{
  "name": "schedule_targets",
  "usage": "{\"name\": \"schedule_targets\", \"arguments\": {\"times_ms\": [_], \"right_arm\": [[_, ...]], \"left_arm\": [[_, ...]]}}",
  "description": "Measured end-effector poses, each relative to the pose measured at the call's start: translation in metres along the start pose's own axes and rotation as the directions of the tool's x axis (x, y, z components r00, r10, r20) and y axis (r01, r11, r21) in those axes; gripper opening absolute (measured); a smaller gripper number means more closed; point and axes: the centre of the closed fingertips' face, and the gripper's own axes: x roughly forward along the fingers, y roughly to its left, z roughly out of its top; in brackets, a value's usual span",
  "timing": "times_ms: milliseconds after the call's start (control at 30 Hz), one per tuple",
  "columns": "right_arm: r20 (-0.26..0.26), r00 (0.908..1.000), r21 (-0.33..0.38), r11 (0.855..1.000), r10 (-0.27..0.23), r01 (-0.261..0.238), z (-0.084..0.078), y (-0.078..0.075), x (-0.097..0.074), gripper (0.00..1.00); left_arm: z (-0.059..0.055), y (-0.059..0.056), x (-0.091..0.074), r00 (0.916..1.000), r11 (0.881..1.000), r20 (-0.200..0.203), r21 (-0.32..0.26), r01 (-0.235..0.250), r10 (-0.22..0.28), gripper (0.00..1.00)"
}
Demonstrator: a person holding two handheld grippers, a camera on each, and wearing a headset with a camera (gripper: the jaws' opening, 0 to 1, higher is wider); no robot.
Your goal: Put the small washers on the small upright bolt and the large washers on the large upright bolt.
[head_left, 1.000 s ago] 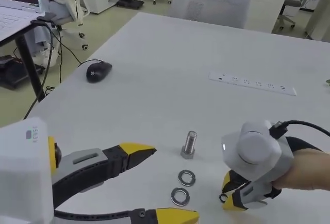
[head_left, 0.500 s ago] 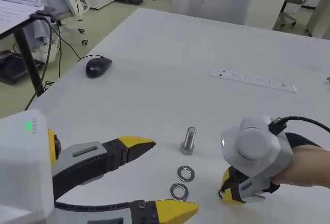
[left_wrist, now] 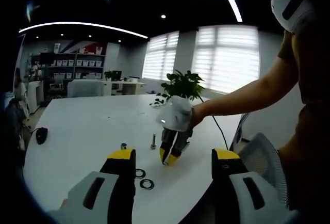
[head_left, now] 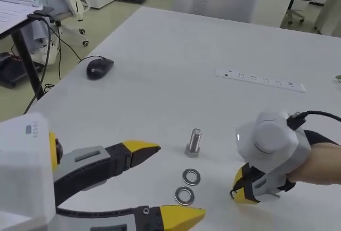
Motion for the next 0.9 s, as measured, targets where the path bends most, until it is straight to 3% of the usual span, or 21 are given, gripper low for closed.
{"name": "schedule_targets", "arguments": {"times_ms": [533, 900], "right_arm": [[0.003, 0.9954, 0.087, 0.992, -0.095, 0.095, -0.028, -0.036, -0.037, 0.12], [0.007, 0.9884, 0.112, 0.982, -0.152, 0.15, -0.031, -0.057, -0.059, 0.12]], "left_arm": [[-0.004, -0.001, 0.005, 0.9998, 1.0, -0.012, -0.005, 0.013, -0.013, 0.58], [-0.001, -0.004, 0.008, 0.9997, 1.0, -0.012, -0.007, 0.021, -0.021, 0.58]]}}
